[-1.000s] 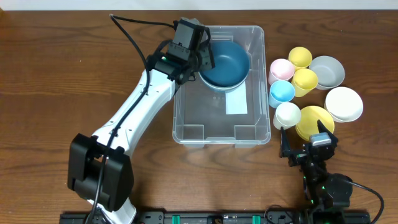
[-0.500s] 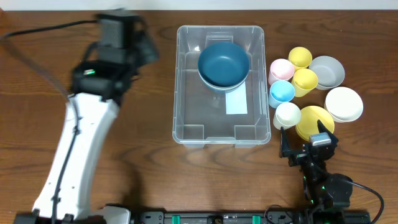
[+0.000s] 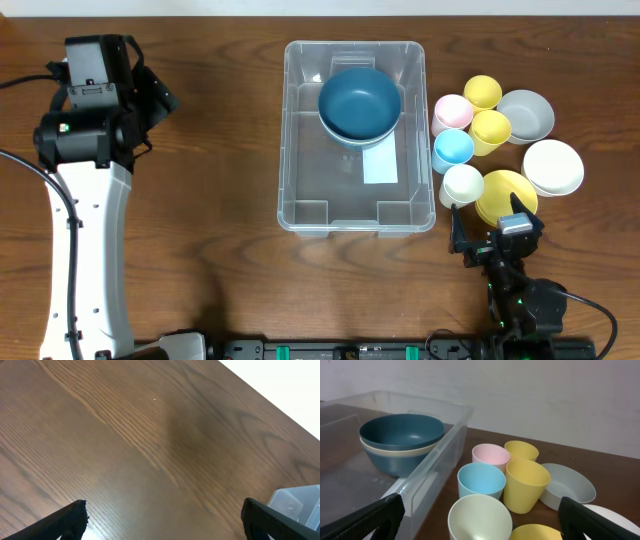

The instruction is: Pack container

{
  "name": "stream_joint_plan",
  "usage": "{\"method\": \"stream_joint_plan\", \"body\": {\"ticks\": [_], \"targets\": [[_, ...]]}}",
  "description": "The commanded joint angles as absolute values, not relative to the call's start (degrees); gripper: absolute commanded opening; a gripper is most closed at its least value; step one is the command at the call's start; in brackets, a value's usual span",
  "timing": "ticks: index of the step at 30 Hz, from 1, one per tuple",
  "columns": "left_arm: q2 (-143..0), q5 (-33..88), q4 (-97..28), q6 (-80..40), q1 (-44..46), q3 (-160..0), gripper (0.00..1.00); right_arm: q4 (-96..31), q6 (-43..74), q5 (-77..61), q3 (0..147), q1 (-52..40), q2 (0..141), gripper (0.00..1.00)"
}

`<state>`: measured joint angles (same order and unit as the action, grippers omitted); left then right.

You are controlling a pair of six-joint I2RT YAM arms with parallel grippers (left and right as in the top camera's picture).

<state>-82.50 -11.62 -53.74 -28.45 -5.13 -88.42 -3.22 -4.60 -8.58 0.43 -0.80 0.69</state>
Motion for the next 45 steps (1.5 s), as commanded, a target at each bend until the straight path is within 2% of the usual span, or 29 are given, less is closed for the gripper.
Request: {"method": "stream_joint_plan", "body": {"ticks": [1, 8, 15, 18, 20, 27, 36, 39, 45], "targets": [[-82.41, -12.67, -53.98, -28.1, -5.23, -89.27, 0.98, -3.44, -4.36, -9.04, 0.32, -0.38, 0.34, 0.99], [-82.41, -12.67, -53.95, -28.1, -5.23, -89.27, 0.98, -2.98, -4.32, -9.52, 0.32, -0.38, 0.34, 0.99], [-82.41, -12.69, -53.95, -28.1, -5.23, -89.27, 0.98, -1.39, -4.32, -14.68, 0.32, -0.38, 0.34, 0.99], [-82.41, -12.69, -53.95, -28.1, -5.23, -89.27, 0.98, 2.33, -4.16, -21.47, 0.45, -0.38, 0.32, 0.99], [-82.41, -12.67, -53.95, -28.1, -5.23, -89.27, 0.98, 2.2, -0.62, -22.15, 2.22, -0.38, 0.38, 0.99], [-82.41, -12.67, -53.95, -28.1, -5.23, -89.27, 0.98, -15.44, 1.5, -11.88, 20.82, -0.36, 10.0, 0.99], [-82.41, -12.69, -53.95, -28.1, -5.23, -89.27, 0.98, -41.01, -3.99, -7.51, 51.7, -0.32, 40.38, 0.99], [-82.41, -12.69, -53.95, -28.1, -5.23, -89.27, 0.98, -46.96, -3.92, -9.43, 57.95, -0.32, 48.82, 0.99], [-82.41, -12.69, -53.95, -28.1, -5.23, -89.27, 0.98, -53.23, -3.92, -9.23, 60.16, -0.32, 56.21, 0.99]]}}
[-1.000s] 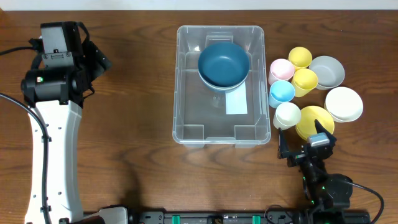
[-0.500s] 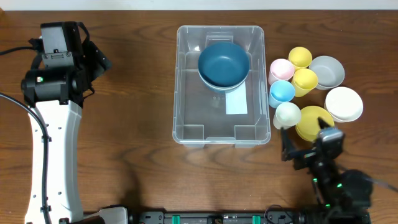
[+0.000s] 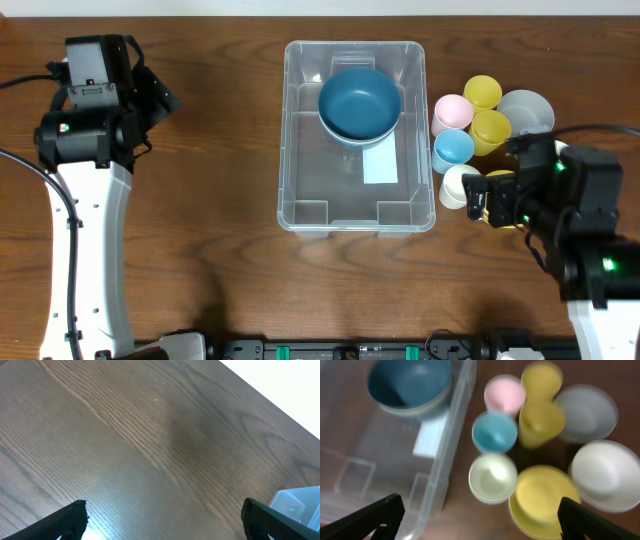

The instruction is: Pack container

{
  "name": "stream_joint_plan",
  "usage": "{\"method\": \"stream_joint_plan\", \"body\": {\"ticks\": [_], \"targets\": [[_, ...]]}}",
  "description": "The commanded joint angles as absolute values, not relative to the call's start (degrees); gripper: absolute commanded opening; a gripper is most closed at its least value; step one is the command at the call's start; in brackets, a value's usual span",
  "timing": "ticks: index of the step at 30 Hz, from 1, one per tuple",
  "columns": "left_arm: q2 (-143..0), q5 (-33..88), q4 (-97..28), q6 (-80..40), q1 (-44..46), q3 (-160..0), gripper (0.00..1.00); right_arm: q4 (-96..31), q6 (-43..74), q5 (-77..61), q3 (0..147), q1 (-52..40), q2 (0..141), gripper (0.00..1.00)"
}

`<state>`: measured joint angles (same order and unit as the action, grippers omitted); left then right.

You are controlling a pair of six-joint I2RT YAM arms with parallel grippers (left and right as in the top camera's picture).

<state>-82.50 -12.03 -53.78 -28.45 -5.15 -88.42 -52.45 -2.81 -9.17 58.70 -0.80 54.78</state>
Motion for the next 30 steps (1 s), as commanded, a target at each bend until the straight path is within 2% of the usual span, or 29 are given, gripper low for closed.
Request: {"method": "stream_joint_plan", "body": {"ticks": [1, 6, 8, 11, 23, 30], "targets": [[-82.41, -12.67, -53.95, -28.1, -5.23, -89.27, 0.98, -53.67, -3.9, -8.08, 60.16, -0.25, 57.08, 0.99], [-82.41, -12.69, -53.98, -28.1, -5.23, -89.27, 0.98, -55.94, -3.64, -6.44, 60.16, 1.41, 61.14, 0.97], [-82.41, -12.69, -53.95, -28.1, -5.23, -89.27, 0.98, -56.36, -3.44, -6.46, 60.14, 2.2, 63.05, 0.86], [-82.41, -12.67, -53.95, -28.1, -5.23, -89.27, 0.98, -56.27, -3.51, -7.11, 60.05, 2.87, 65.63, 0.79], [-82.41, -12.69, -53.95, -28.1, -5.23, -89.27, 0.98, -52.97, -5.04, -7.38, 59.22, 3.07, 72.36, 0.71], [-82.41, -12.67, -53.95, -28.1, -5.23, -89.27, 0.98, -50.15, -5.72, -5.93, 59.16, 3.05, 75.44, 0.74]]}}
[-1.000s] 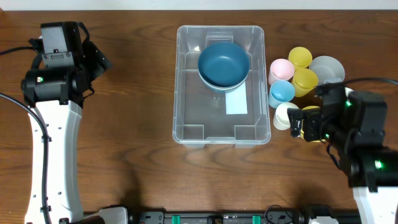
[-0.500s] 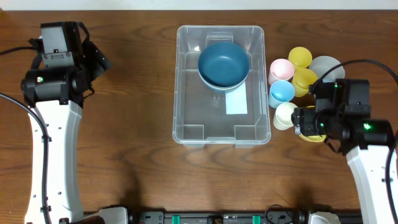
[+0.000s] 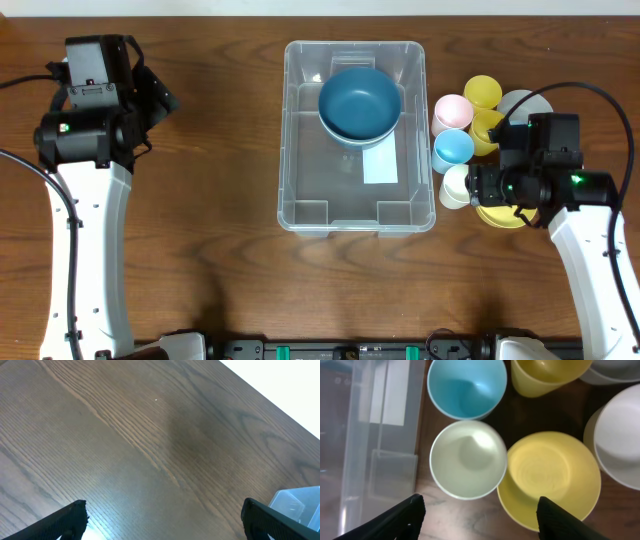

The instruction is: Pack container

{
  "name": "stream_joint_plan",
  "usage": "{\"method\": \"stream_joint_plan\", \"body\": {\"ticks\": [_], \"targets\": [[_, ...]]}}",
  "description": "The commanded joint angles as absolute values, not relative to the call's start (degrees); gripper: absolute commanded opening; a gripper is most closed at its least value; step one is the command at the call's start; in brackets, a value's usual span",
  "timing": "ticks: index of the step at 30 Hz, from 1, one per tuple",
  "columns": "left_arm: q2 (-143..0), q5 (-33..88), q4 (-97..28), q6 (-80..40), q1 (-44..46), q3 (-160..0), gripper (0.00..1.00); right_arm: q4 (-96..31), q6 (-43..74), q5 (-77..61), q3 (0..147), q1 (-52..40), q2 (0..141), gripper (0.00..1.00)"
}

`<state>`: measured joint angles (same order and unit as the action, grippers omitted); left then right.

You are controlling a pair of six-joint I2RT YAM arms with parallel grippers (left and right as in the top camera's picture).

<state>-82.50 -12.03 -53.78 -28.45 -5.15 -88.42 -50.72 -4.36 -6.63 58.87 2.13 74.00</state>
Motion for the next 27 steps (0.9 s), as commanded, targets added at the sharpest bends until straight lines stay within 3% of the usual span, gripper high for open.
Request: {"method": "stream_joint_plan", "body": {"ticks": [1, 9, 27], "targets": [[-82.41, -12.69, -53.95, -28.1, -5.23, -89.27, 0.98, -49.82, -5.96, -5.91, 59.13, 3.05, 76.16, 0.74], [-82.41, -12.67, -53.95, -28.1, -5.23, -89.27, 0.98, -48.18, -6.31, -3.97, 59.13, 3.09, 82.72, 0.66], [-82.41, -12.69, -53.95, -28.1, -5.23, -89.27, 0.98, -40.69, -6.96, -5.85, 53.45, 4.82, 84.79, 0.65]]}}
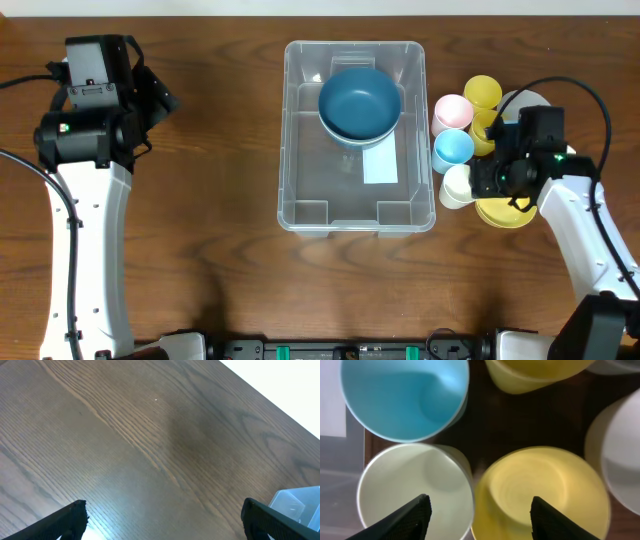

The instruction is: Pack container

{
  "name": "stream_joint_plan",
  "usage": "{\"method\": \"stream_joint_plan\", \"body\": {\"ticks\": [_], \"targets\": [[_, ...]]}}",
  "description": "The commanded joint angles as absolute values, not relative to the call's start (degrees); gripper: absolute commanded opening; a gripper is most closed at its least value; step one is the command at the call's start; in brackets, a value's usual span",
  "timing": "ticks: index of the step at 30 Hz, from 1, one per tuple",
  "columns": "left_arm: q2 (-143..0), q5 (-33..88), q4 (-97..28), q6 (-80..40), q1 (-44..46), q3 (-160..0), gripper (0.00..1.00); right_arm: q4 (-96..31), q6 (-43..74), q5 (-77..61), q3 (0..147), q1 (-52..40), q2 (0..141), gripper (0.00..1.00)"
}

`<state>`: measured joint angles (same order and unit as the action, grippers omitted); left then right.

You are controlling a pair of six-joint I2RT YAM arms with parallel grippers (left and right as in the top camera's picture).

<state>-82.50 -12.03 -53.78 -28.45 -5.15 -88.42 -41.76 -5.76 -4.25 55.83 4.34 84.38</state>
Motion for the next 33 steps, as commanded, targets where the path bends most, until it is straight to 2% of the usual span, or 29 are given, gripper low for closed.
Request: {"method": "stream_joint_plan", "body": {"ticks": [1, 5, 8, 11, 15, 19, 33], "targets": [[-82.41, -12.67, -53.95, -28.1, -5.23, -89.27, 0.98, -39.75, -6.96, -5.82, 52.53, 4.82, 84.79, 0.65], [-82.41, -12.67, -53.95, -28.1, -5.23, -89.27, 0.98, -36.16, -6.98, -5.82, 49.23, 4.84, 84.79, 0.61], [-82.41, -12.69, -53.95, -28.1, -5.23, -89.27, 0.98, -35.88, -7.2, -5.82, 48.97, 4.82, 84.77, 0.49], [-82.41, -12.69, -53.95, -28.1, -5.23, -89.27, 0.98, -35.75, -7.4, -5.82, 49.12, 4.84, 84.71, 0.3], [-82.41, -12.69, -53.95, -28.1, -5.23, -89.25, 0.98, -35.92, -7.35, -5.85, 49.23, 4.82, 84.36, 0.2], [-82.41, -12.67, -53.95, -28.1, -5.23, -89.27, 0.98, -37.76, -7.29, -5.89, 50.65, 4.82, 83.35, 0.02], [-82.41, -12.69, -53.95, -28.1, -5.23, -89.27, 0.98, -51.53, 0.38, -6.33, 65.1, 4.27, 70.06, 0.01]]}}
